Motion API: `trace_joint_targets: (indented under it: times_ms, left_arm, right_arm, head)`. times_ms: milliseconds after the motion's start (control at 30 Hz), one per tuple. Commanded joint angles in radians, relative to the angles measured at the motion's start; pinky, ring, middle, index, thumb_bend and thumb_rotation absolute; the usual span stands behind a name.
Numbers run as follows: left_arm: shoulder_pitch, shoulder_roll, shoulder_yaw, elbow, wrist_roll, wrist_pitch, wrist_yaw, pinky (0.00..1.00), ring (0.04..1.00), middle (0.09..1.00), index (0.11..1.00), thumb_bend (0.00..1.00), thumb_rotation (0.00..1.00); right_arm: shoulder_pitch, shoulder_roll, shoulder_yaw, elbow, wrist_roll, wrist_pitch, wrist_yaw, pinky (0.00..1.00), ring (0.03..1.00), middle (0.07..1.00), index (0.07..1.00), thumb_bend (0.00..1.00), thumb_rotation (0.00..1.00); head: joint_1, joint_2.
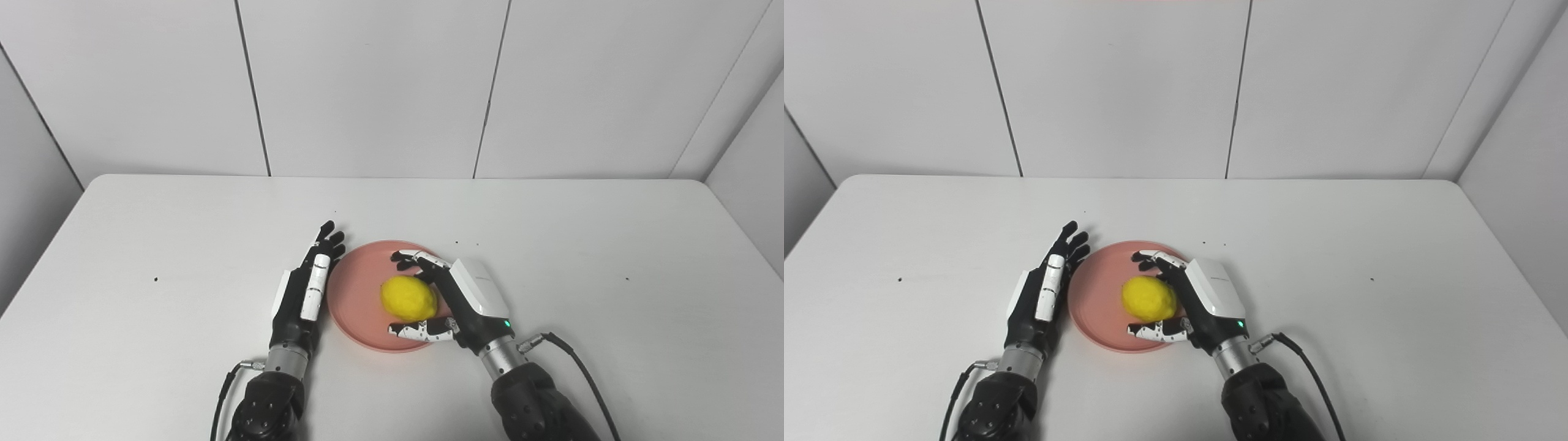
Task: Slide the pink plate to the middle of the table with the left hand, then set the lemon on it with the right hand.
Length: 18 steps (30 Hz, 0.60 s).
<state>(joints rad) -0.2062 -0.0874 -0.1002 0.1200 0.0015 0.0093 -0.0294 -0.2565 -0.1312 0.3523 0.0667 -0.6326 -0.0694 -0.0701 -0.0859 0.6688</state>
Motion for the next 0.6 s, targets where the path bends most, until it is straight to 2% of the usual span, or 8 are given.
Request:
trace_joint_targets:
  times_ms: [0,33,100,267,333,400,567]
  left_arm:
    - [-0.018,-0.011,-0.015,0.001,0.01,-0.019,-0.007,0.91,0.915,0.92,0.92,0.58,1.0]
    - [-0.018,-0.013,-0.014,0.0,0.009,-0.019,-0.005,0.91,0.913,0.919,0.917,0.58,1.0]
    - [-0.017,-0.013,-0.013,-0.002,0.01,-0.016,-0.004,0.9,0.911,0.919,0.915,0.57,1.0]
    - [-0.015,-0.009,-0.014,-0.006,0.01,-0.018,-0.007,0.9,0.914,0.925,0.923,0.57,1.0]
    - [-0.015,-0.009,-0.014,-0.007,0.009,-0.018,-0.007,0.9,0.915,0.927,0.925,0.57,1.0]
    - [-0.014,-0.009,-0.013,-0.01,0.01,-0.013,-0.005,0.91,0.925,0.935,0.935,0.57,1.0]
    - [-0.012,-0.012,-0.008,-0.015,0.008,-0.008,0.0,0.93,0.938,0.946,0.947,0.57,1.0]
  right_arm:
    - [-0.033,-0.007,0.005,-0.03,0.004,-0.06,0.004,0.76,0.836,0.837,0.816,0.53,0.31]
    - [-0.032,-0.009,0.007,-0.032,0.0,-0.063,0.005,0.77,0.848,0.851,0.827,0.53,0.35]
    - [-0.031,-0.012,0.009,-0.034,0.002,-0.078,0.005,0.85,0.897,0.896,0.867,0.54,0.5]
    - [-0.028,-0.008,0.0,-0.029,0.017,-0.123,-0.011,0.91,0.938,0.93,0.908,0.57,0.63]
    - [-0.028,-0.003,-0.008,-0.026,0.041,-0.146,-0.012,0.92,0.942,0.935,0.919,0.58,0.67]
    - [-0.024,0.002,-0.02,-0.027,0.07,-0.16,-0.009,0.91,0.945,0.944,0.932,0.62,0.76]
    - [-0.011,0.016,-0.045,-0.037,0.109,-0.191,-0.017,0.9,0.942,0.945,0.938,0.66,0.84]
  head:
    - [0.002,0.0]
    - [0.002,0.0]
    - [0.002,0.001]
    - [0.0,0.002]
    - [0.001,0.003]
    - [0.002,0.004]
    - [0.002,0.006]
